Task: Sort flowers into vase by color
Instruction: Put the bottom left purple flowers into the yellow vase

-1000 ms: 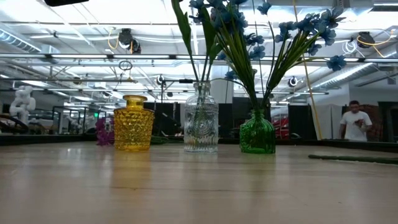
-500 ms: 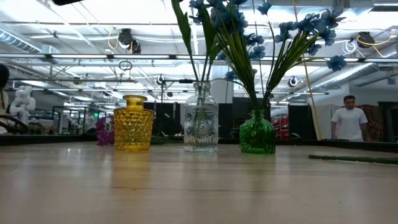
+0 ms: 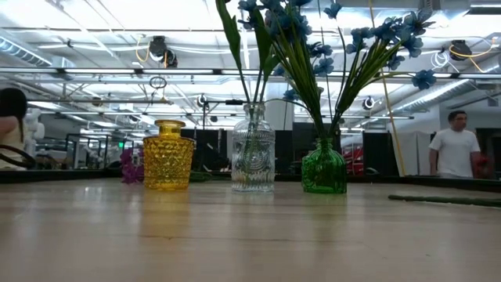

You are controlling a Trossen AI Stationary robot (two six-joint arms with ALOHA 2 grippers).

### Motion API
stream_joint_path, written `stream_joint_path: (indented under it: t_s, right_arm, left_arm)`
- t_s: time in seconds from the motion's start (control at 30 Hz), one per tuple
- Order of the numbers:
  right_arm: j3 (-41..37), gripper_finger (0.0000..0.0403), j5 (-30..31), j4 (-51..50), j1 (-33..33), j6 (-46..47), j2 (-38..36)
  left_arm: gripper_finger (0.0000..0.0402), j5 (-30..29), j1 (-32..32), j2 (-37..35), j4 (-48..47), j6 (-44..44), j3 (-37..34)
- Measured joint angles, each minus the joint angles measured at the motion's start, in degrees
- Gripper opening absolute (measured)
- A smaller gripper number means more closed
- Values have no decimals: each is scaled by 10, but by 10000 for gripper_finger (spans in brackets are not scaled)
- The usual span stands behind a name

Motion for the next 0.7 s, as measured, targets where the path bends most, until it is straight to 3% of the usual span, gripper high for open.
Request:
stream_joint_path:
  t_s: [0.17,0.4,0.53,0.7]
  right_arm:
    - [0,1,25,-75,20,23,-59]
    - [-3,0,136,-160,85,72,-187]
    - [-42,0,238,-156,148,96,-260]
    - [-156,0,378,-122,235,160,-340]
  left_arm:
    - [233,-119,-49,-62,-31,66,45]
    - [215,-305,-109,-128,-64,135,46]
    - [214,-346,-115,-133,-67,164,46]
    - [214,-349,-115,-128,-76,164,46]
